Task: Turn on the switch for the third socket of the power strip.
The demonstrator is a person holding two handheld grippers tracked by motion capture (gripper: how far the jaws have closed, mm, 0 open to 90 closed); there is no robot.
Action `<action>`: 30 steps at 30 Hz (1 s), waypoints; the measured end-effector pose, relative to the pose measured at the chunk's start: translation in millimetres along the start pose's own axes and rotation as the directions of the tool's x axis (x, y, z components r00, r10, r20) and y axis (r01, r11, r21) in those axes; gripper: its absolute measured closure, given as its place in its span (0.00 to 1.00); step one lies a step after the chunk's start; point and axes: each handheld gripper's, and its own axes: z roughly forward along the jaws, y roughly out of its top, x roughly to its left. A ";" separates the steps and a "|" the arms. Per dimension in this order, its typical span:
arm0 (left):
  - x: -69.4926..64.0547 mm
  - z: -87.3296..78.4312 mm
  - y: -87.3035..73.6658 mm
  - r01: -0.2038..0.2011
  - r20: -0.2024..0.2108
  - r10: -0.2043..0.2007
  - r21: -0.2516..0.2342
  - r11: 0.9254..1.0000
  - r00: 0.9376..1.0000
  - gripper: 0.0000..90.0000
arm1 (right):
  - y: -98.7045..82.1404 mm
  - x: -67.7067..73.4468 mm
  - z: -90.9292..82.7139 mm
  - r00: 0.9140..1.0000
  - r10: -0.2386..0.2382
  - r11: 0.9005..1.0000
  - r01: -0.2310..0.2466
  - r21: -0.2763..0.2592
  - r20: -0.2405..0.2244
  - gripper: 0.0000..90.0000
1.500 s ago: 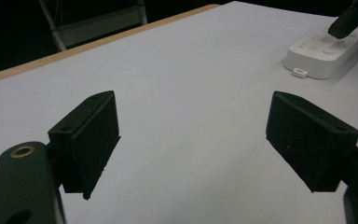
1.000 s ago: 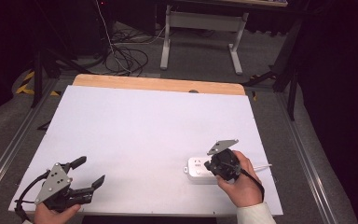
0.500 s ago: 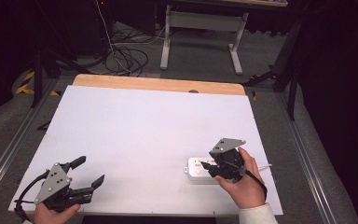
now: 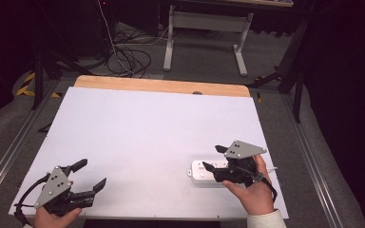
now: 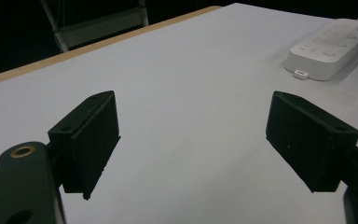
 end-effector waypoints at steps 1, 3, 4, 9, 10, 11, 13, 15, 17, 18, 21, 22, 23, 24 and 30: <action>-0.1 -0.2 0.0 0.003 -0.001 -0.003 0.000 1.000 1.000 0.20 | -1.0 -0.2 -1.3 1.000 0.005 1.000 -0.006 -0.019 -0.004 0.36; 0.0 -0.2 0.0 0.002 -0.001 -0.002 0.000 1.000 1.000 0.20 | -2.5 -1.2 -4.6 1.000 0.018 0.999 -0.019 -0.051 -0.016 0.35; 0.0 -0.2 0.0 0.003 -0.001 -0.003 -0.001 1.000 1.000 0.20 | -3.2 -1.5 -6.4 1.000 0.022 0.998 -0.023 -0.065 -0.018 0.34; 0.3 -0.5 0.0 0.004 -0.002 -0.004 -0.001 1.000 1.000 0.20 | -8.3 -3.4 -15.5 0.998 0.051 0.990 -0.053 -0.130 -0.021 0.32; 0.4 -0.7 0.1 0.004 -0.003 -0.004 -0.002 1.000 1.000 0.20 | -9.4 -3.7 -16.6 0.998 0.055 0.988 -0.058 -0.141 -0.022 0.31; 0.8 -1.1 0.3 0.000 -0.004 0.000 -0.001 1.000 1.000 0.20 | -11.4 -4.1 -18.3 0.998 0.063 0.986 -0.067 -0.155 -0.028 0.31; 1.0 -1.6 0.8 0.001 -0.004 -0.001 0.002 1.000 1.000 0.20 | -14.8 -4.4 -20.4 0.997 0.074 0.982 -0.079 -0.170 -0.036 0.30; 1.5 -3.1 2.4 -0.013 -0.013 0.013 0.014 1.000 1.000 0.20 | -19.7 -5.4 -21.7 0.996 0.085 0.978 -0.091 -0.187 -0.042 0.29; 1.5 -5.0 3.6 -0.015 -0.024 0.016 0.014 1.000 1.000 0.20 | -25.4 -6.6 -22.6 0.994 0.095 0.975 -0.103 -0.199 -0.047 0.28; 1.9 -5.8 4.1 -0.018 -0.026 0.019 0.012 1.000 0.999 0.20 | -28.5 -7.3 -22.6 0.994 0.100 0.973 -0.108 -0.204 -0.051 0.27; 1.7 -7.2 5.1 -0.023 -0.030 0.023 0.012 1.000 0.999 0.20 | -38.7 -8.5 -21.9 0.991 0.116 0.964 -0.129 -0.231 -0.071 0.27; 1.8 -7.3 5.3 -0.025 -0.029 0.025 0.013 1.000 0.999 0.20 | -41.5 -8.6 -21.8 0.990 0.120 0.963 -0.135 -0.234 -0.078 0.27; 1.6 -7.4 5.3 -0.023 -0.027 0.024 0.015 1.000 0.999 0.20 | -43.8 -8.6 -21.7 0.989 0.121 0.962 -0.137 -0.236 -0.080 0.27; 1.5 -7.2 5.3 -0.022 -0.026 0.022 0.015 1.000 0.999 0.20 | -46.0 -8.3 -21.7 0.989 0.124 0.962 -0.140 -0.234 -0.083 0.27; 1.9 -7.2 4.5 -0.023 -0.025 0.024 0.006 1.000 0.999 0.20 | -58.3 -4.7 -18.7 0.986 0.141 0.965 -0.156 -0.210 -0.086 0.28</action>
